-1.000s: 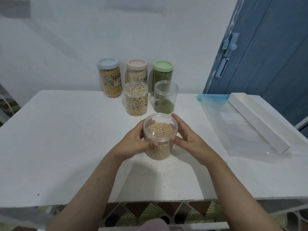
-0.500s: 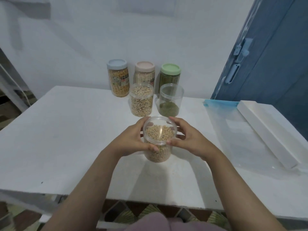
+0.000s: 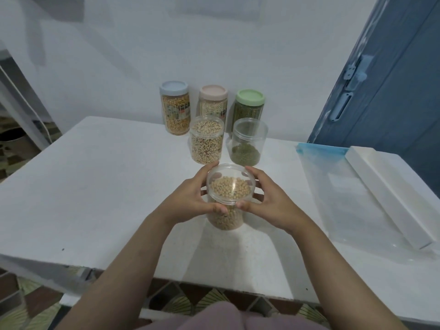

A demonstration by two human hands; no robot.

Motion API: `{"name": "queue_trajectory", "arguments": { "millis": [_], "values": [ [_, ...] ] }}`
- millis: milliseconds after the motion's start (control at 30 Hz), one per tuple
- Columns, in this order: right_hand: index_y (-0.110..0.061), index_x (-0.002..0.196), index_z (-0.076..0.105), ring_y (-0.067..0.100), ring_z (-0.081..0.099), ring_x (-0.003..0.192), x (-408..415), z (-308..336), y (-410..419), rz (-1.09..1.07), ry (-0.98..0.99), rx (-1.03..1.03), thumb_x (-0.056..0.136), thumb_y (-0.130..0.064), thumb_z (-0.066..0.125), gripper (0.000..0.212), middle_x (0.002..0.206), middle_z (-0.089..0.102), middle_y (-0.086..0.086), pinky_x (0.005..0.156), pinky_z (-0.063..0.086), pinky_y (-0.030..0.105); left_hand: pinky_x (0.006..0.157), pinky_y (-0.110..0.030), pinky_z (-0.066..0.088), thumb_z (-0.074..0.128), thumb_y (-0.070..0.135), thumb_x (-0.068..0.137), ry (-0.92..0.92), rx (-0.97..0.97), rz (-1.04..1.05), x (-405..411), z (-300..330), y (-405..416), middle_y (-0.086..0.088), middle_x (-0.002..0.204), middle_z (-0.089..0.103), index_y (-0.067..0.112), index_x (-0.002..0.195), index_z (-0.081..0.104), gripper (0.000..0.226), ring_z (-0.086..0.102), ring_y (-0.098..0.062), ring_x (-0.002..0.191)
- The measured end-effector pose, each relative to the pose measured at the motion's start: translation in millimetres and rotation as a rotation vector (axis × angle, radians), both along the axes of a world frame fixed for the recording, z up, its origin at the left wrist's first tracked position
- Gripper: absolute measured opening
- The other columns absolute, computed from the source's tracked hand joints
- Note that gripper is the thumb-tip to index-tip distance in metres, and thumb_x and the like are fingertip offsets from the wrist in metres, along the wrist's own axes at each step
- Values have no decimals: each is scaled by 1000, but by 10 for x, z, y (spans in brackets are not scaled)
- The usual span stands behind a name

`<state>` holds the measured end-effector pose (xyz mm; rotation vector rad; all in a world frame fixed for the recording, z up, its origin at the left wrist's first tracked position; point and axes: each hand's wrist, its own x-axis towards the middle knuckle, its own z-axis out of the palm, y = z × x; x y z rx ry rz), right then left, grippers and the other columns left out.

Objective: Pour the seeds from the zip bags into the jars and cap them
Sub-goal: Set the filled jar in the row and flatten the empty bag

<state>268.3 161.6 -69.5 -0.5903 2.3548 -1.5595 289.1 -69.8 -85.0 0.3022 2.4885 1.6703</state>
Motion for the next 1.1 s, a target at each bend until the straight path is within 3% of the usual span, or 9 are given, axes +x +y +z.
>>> {"name": "queue_trajectory", "arguments": {
  "millis": [233,333,433,500,600,700,867,1000,1100],
  "values": [
    [-34,153,25,-4,39,136,-24,-36,-66,35,-74,-60,73,-41,78,96,153,38,-11,112,39,25,107,-23,45,90,34,62,9,57,34,-6,-9,-39,23,136,50,39,149,30,105,50,5,127],
    [-33,156,21,0,41,137,-70,-75,-270,15,-75,-102,78,-35,79,97,153,38,-14,106,40,17,103,-18,45,85,35,75,-1,185,92,62,-43,-117,29,135,50,47,139,35,83,50,9,125],
    [-36,152,22,-13,46,124,-137,-89,-617,-2,-90,-197,90,-24,70,79,144,41,-21,95,43,8,95,-10,46,58,33,92,10,376,199,112,-4,-123,28,128,52,39,133,39,46,51,22,111],
    [-33,152,28,-19,45,119,-170,-91,-927,-84,-119,-304,98,-33,56,61,144,42,-20,92,43,5,96,-7,44,47,43,92,50,406,362,33,-51,-161,16,137,46,27,146,32,58,47,22,111],
    [-28,150,35,7,48,130,-300,-153,-1428,-260,-61,-308,106,-34,42,45,146,45,-7,107,41,25,86,-7,43,44,30,105,128,379,577,-185,-146,-328,7,132,51,20,145,38,42,53,6,112],
    [-23,147,38,11,45,130,-475,-168,-1910,-332,1,-302,106,-26,41,41,142,47,-4,110,37,29,90,-15,44,42,22,106,119,445,674,-467,-166,-663,4,129,55,22,138,45,32,56,-6,113],
    [-11,147,39,9,40,128,-896,-158,-2509,-479,150,-254,105,-23,40,44,141,46,0,108,29,22,86,-21,47,41,25,106,71,406,572,-1003,-80,-1233,11,118,59,26,135,47,30,59,0,106],
    [-8,144,46,19,47,130,-1242,-167,-2761,-601,259,-127,105,-17,39,41,140,54,8,109,35,29,102,-37,47,40,33,101,71,346,485,-1362,-49,-1467,7,121,61,30,130,47,29,58,-11,116],
    [-7,136,56,21,53,124,-1362,-142,-2824,-648,372,-34,103,-13,40,36,133,60,8,108,38,31,107,-34,44,37,24,106,82,344,445,-1486,-29,-1546,7,125,58,30,130,45,26,55,-11,121]
  ]
}}
